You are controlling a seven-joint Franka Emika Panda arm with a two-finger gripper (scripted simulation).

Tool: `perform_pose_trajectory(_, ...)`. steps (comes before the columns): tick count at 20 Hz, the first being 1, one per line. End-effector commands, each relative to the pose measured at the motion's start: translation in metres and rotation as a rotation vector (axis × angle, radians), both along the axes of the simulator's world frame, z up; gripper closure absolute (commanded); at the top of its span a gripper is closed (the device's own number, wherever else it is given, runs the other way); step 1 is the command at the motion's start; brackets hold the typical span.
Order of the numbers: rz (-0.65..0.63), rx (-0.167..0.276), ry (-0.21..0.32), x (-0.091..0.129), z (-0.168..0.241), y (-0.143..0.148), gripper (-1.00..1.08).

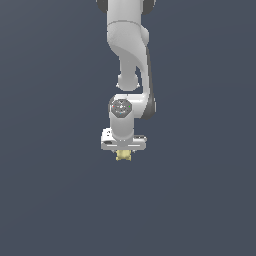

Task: Pick up the object and move it to a goal position.

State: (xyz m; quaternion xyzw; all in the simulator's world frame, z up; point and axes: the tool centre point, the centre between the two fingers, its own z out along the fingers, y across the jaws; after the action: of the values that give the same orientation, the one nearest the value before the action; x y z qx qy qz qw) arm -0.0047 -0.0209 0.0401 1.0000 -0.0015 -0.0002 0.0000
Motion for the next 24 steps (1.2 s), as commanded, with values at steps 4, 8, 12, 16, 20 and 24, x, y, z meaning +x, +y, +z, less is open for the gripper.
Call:
perform_pose_trajectory(4,0.000,0.000,0.000,0.000,-0.001,0.000,1.08)
perform_pose_trajectory(8,0.000,0.000,0.000,0.000,-0.001,0.000,1.08)
perform_pose_trajectory(12,0.000,0.000,-0.002,0.000,0.001,0.000,1.08)
perform_pose_trajectory(16,0.000,0.000,-0.002,-0.003,0.008,0.001,1.08)
perform_pose_trajectory(20,0.000,0.000,-0.002,-0.008,0.023,0.002,1.08)
perform_pose_trajectory(24,0.000,0.000,-0.002,-0.017,0.045,0.004,1.08)
